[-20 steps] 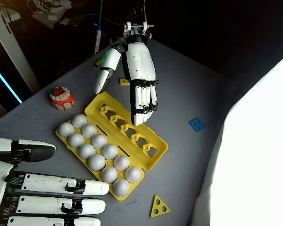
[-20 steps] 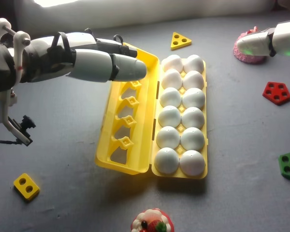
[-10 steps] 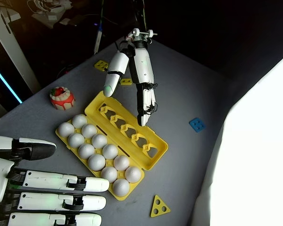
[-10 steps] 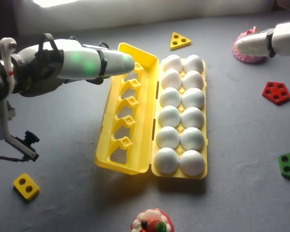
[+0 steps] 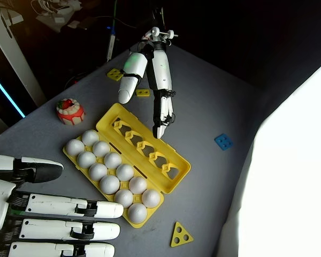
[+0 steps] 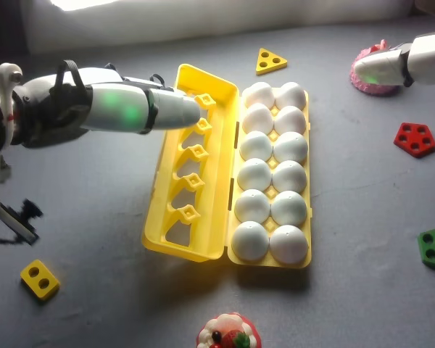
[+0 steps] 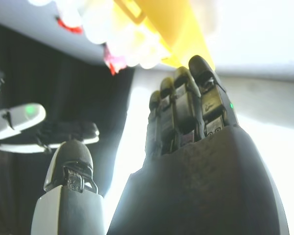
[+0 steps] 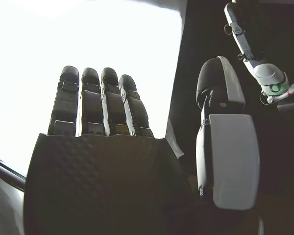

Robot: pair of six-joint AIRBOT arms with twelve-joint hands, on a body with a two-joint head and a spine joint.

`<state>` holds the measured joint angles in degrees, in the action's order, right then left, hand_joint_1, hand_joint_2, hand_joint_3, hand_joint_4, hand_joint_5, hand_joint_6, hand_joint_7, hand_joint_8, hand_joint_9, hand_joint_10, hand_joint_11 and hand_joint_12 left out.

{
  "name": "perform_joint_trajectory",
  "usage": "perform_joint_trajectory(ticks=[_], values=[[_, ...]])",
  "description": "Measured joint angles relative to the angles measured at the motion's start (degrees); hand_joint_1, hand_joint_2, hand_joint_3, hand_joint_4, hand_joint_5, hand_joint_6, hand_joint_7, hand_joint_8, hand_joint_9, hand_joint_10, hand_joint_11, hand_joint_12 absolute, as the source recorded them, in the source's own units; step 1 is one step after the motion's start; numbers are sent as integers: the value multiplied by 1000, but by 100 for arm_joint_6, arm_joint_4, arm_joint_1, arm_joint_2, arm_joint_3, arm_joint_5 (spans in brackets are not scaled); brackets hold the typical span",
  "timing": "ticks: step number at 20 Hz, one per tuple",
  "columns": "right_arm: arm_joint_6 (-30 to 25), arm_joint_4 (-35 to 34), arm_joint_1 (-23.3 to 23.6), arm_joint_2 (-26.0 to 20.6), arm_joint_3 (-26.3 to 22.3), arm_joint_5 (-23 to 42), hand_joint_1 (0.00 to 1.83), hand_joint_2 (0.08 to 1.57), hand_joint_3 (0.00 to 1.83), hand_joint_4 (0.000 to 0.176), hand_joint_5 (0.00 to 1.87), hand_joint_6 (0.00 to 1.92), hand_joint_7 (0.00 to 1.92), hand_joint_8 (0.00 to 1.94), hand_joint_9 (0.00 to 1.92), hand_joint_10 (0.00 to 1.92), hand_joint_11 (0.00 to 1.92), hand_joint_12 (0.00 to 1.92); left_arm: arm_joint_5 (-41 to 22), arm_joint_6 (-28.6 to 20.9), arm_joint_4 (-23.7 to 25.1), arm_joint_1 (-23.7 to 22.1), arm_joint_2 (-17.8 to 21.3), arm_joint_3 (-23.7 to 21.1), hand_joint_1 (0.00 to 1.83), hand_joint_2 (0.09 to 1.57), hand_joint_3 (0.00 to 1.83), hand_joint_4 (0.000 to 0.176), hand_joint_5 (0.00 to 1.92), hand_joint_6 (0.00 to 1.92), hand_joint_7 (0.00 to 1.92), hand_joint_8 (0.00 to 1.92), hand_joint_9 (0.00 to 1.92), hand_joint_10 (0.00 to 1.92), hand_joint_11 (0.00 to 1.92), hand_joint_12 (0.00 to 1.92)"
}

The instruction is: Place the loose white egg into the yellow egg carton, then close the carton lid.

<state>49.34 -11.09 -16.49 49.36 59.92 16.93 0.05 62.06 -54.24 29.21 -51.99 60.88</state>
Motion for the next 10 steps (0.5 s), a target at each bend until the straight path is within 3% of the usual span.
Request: perform_joint_trajectory(ticks=[1, 2, 8, 10], values=[[0, 0, 4, 0, 0, -2, 637, 1111, 2, 0, 52, 3, 56, 2, 23, 5, 0, 0, -46, 741, 9, -131, 0, 39, 276, 1166, 0, 0, 204, 9, 246, 4, 222, 4, 0, 593], [0, -2, 4, -2, 0, 4, 641, 1111, 2, 0, 55, 4, 44, 0, 13, 0, 0, 0, -153, 1032, 7, -195, 2, 42, 263, 1167, 0, 0, 200, 6, 232, 1, 206, 1, 0, 588], [0, -2, 4, -11, -20, 2, 650, 1108, 1, 0, 62, 5, 57, 2, 7, 2, 0, 0, -374, 1287, -24, -227, 2, 17, 255, 1165, 0, 0, 179, 0, 220, 1, 207, 2, 0, 589], [0, -2, 4, -13, -24, 2, 648, 1110, 1, 0, 75, 11, 78, 11, 27, 11, 0, 0, -442, 1132, -22, -234, 0, 48, 278, 1163, 0, 0, 183, 2, 228, 3, 215, 4, 0, 579]])
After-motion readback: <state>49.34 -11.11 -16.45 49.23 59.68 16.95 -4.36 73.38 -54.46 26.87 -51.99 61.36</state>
